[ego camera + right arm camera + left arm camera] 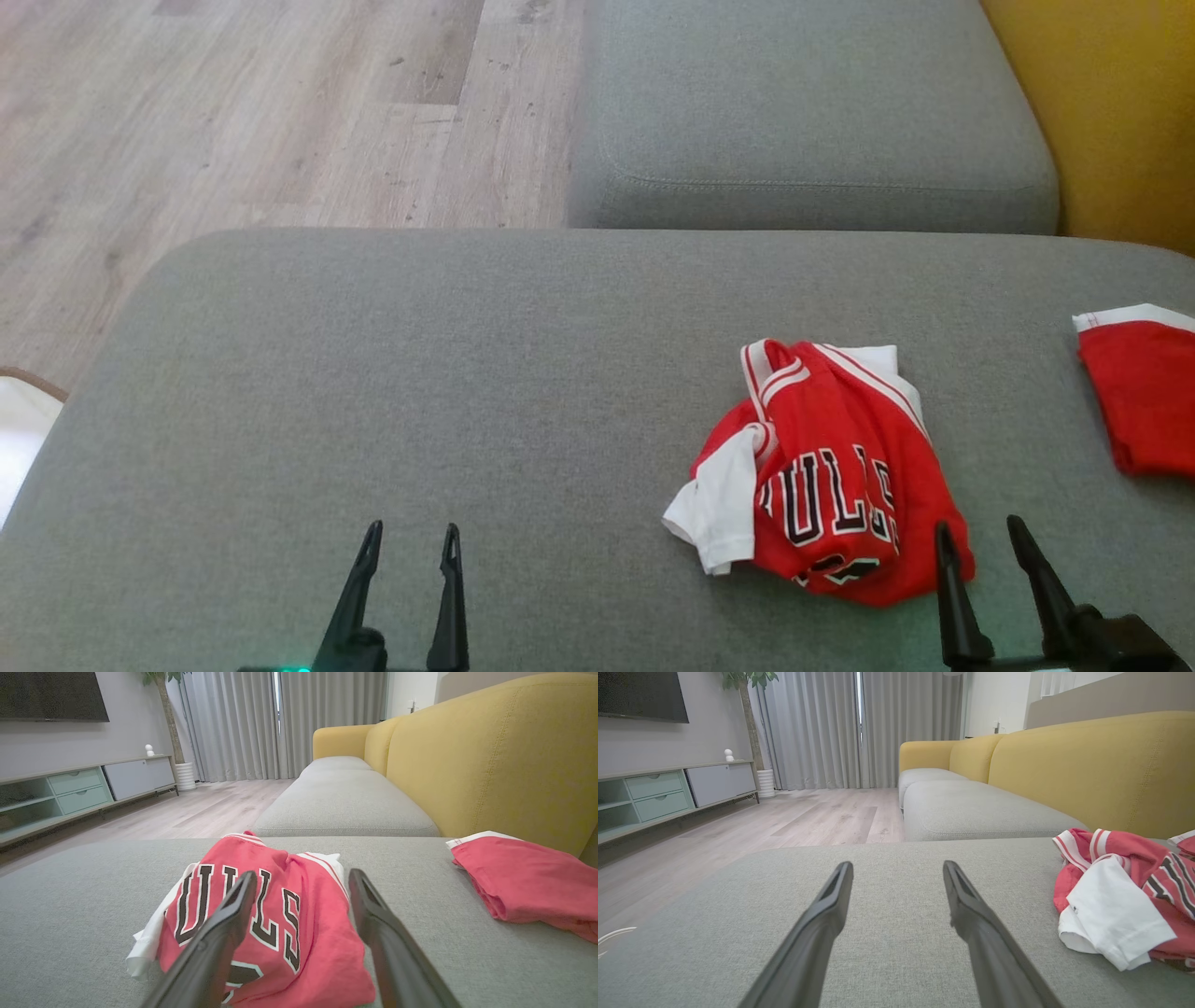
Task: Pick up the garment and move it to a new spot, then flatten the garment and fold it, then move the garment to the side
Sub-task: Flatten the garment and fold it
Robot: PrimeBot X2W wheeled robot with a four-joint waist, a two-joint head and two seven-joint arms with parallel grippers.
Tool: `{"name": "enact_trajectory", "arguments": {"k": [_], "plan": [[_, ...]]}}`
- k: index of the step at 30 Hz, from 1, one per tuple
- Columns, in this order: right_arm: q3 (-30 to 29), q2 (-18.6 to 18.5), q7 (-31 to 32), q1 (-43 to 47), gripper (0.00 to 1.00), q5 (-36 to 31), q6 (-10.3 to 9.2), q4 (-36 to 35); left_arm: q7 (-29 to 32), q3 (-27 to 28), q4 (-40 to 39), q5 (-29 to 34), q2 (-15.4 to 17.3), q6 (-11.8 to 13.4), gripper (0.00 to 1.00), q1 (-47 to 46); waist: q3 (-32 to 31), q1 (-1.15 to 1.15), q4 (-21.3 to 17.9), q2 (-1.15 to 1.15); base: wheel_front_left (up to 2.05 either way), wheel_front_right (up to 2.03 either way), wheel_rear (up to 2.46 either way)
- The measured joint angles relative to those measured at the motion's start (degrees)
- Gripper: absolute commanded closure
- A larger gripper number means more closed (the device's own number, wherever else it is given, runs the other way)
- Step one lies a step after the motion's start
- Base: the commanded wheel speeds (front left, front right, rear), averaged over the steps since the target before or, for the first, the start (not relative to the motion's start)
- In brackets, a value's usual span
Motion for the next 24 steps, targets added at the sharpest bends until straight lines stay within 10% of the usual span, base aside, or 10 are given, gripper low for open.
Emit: {"name": "enact_trajectory", "arguments": {"k": [24], "plan": [[1.9, -0.3, 0.0, -0.1, 0.0, 0.9, 0.0, 0.2, 0.0, 1.6, 0.9, 0.6, -0.9, -1.5, 0.0, 0.0, 0.6, 0.0, -1.5, 0.0, 0.0, 0.0, 0.0]]}}
